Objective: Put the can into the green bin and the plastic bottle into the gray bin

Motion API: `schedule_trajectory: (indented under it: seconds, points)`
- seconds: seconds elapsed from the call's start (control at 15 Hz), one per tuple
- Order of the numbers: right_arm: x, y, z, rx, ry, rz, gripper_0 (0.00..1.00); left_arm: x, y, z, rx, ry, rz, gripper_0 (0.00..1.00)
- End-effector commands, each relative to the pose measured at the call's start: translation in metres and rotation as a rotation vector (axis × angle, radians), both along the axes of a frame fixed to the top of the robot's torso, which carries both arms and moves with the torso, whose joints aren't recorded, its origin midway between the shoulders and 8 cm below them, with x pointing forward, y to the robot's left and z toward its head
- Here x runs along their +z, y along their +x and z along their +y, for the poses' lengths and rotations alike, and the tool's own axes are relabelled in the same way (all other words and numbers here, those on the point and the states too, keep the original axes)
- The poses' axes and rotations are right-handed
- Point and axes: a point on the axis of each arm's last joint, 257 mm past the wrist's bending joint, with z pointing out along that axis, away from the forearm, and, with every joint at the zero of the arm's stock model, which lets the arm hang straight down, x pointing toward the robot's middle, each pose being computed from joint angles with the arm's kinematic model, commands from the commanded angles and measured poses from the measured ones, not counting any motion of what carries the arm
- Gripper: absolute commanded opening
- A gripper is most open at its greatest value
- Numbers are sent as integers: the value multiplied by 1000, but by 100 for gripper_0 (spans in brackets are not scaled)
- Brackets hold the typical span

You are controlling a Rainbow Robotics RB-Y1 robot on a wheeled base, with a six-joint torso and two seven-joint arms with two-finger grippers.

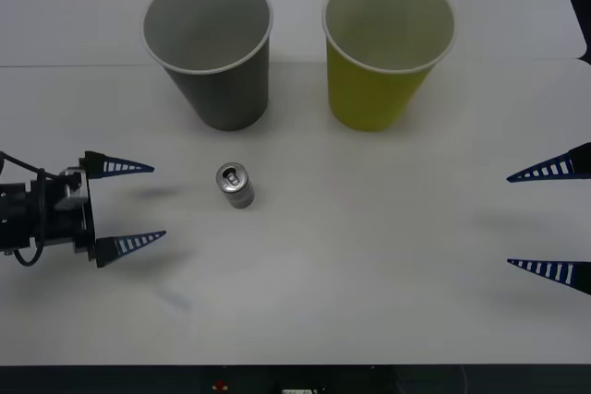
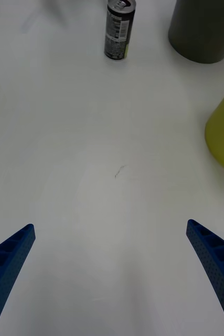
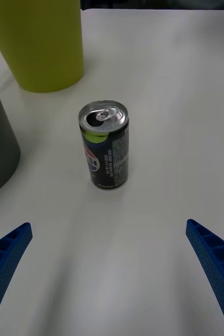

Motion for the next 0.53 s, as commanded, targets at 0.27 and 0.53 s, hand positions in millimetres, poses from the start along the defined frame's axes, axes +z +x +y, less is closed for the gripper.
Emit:
schedule_trajectory:
  seconds: [0.27,0.53]
  points:
    - [0,0,0,0,0,0,100,-3,24,-9,-18,-71,34,100]
    - [0,0,0,0,0,0,100,-13,34,-35,-31,-114,76,100]
